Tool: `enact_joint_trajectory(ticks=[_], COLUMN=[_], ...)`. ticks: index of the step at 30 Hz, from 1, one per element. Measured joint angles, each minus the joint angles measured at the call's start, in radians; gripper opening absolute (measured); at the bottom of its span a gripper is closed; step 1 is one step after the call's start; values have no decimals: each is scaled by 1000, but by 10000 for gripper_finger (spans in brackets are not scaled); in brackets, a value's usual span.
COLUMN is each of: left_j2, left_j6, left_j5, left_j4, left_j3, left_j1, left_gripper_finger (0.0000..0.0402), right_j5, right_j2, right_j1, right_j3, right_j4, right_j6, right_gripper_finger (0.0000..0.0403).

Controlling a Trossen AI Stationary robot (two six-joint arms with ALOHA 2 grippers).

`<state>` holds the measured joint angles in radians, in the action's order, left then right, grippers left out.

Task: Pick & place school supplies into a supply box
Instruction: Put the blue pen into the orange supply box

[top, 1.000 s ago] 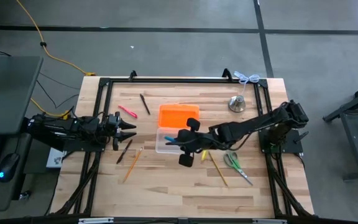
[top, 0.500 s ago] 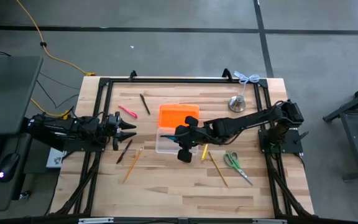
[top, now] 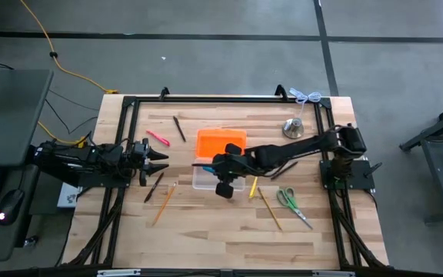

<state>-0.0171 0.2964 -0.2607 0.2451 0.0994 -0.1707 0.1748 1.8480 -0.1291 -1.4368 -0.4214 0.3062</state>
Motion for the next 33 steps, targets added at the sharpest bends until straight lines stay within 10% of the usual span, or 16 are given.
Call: enact_joint_trajectory(ticks=[33], left_j2=[0], left_j6=[-4], left_j5=[-13], left_j4=[0], left_j3=[0], left_j1=[0], left_gripper_finger=[200], right_j5=[-81], right_j2=[90], right_j1=[104], right_j3=[0], right_j4=[-10], right_j6=[-90], right_gripper_finger=[39])
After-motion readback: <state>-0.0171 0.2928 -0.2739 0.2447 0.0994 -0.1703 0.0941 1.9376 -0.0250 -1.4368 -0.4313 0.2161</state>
